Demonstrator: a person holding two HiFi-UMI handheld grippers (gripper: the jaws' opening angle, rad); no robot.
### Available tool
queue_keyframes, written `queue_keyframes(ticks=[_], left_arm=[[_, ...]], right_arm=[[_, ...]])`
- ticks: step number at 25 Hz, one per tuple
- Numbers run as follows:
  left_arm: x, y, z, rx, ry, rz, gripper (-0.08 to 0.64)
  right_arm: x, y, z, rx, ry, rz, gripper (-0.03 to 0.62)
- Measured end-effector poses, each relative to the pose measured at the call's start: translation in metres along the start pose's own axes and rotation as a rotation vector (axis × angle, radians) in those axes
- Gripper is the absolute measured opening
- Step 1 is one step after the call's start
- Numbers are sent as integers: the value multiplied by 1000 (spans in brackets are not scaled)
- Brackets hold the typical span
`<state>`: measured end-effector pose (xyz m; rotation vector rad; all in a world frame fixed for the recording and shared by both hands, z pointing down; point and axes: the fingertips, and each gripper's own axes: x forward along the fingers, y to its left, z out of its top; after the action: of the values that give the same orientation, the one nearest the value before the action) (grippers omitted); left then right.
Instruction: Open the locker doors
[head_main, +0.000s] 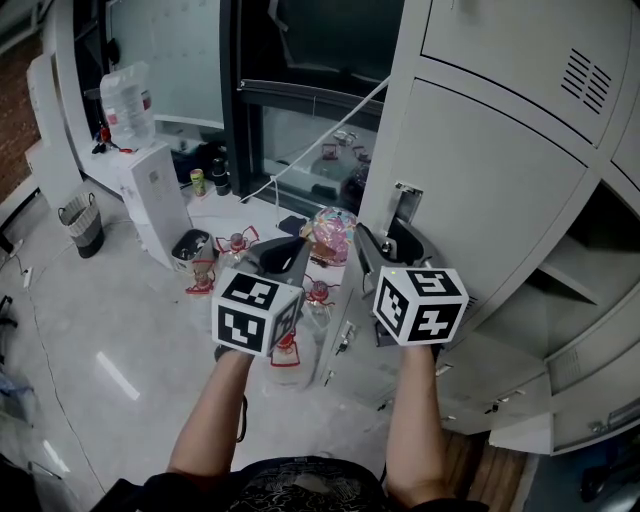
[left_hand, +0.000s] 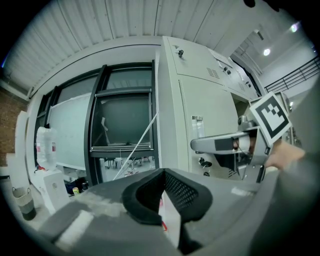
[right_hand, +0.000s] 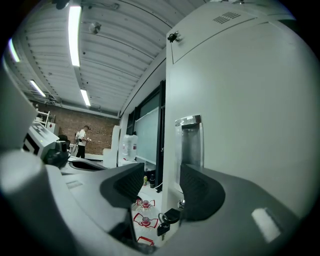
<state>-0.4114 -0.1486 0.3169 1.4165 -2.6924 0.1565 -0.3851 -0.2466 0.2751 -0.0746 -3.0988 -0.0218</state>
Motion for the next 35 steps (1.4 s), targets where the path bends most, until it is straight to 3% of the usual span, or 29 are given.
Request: queue_keyframes(ticks=[7, 24, 35], left_arm=[[-14, -13, 1, 7, -4, -40, 0], [-59, -48, -5, 7, 12, -170, -2], [-83, -85, -4, 19, -12, -271, -2]], right_arm=[[-19, 17, -1, -6, 7, 12, 212], [-81, 53, -1, -2, 8, -65, 210], [-137, 58, -3, 12, -3, -168, 195]])
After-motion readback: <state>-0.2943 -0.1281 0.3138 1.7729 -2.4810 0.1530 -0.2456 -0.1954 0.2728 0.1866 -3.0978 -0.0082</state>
